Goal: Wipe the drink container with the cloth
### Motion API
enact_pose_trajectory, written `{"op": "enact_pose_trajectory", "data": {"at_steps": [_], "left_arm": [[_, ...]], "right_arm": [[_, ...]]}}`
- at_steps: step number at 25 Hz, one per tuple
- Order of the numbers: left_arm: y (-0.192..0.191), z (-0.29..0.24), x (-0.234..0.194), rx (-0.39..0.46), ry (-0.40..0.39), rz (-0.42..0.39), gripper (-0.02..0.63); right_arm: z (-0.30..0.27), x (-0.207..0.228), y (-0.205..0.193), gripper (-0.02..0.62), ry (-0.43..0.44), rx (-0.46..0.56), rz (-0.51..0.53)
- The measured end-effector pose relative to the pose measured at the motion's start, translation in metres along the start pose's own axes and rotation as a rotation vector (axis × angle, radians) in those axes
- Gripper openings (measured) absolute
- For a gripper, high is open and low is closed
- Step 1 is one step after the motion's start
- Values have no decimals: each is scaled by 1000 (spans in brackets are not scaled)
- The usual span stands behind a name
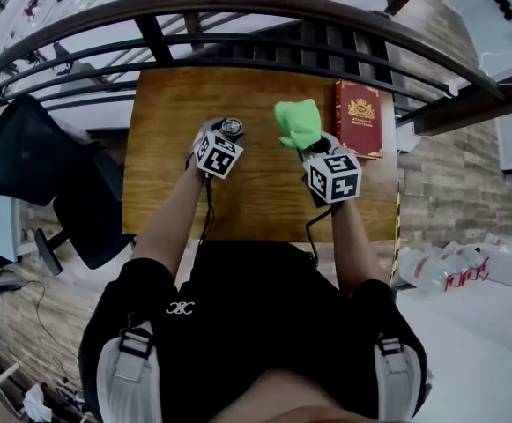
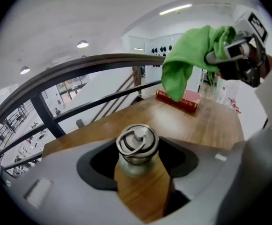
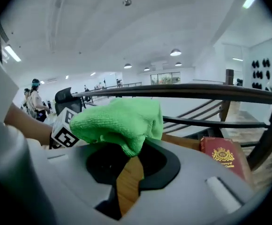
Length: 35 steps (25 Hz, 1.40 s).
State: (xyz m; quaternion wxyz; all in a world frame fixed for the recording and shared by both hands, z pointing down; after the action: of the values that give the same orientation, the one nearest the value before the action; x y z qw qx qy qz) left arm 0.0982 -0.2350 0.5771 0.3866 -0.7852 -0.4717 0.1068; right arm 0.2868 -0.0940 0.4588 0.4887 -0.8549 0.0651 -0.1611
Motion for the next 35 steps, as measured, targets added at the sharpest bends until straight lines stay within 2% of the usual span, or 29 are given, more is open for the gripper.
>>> {"op": "enact_pose_trajectory", "data": {"at_steps": [3,7,11,17,22,27,30,35], "left_arm": [[3,3,-5,26,59,11,313],[15,20,-14,96,107,37,313],[35,61,-31,231,169,95,304],[55,136,-61,400,290,265,131],[48,186,-77,441,400,311,55],[44,231,-86,475,463,350,54],[43,243,-87,491,481,355,54],[45,248,-90,502,482,366,54]], "right_arm": [[14,-8,10,58,-33,91,-38],[18,-13,11,58,-51,127,-52],[17,-22,19,58,-65,205,-55],[12,-41,50,58,-162,347,5],[13,-71,70,55,-163,476,100],[20,-96,86,55,-176,575,162],[20,-102,88,55,-162,590,171],[11,-106,83,55,-134,554,167]]}}
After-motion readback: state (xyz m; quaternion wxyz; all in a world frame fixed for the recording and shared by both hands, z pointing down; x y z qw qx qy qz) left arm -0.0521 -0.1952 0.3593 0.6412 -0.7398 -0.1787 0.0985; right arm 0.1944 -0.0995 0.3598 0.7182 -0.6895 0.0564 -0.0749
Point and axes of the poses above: the fingertips, and each gripper's own axes: z backward along the fingers, x to its right, y out of its top, the point moved 9 cm from there along z, backward along the fingers, and after that the axes turned 12 degrees about y, right-handed, at the moved point
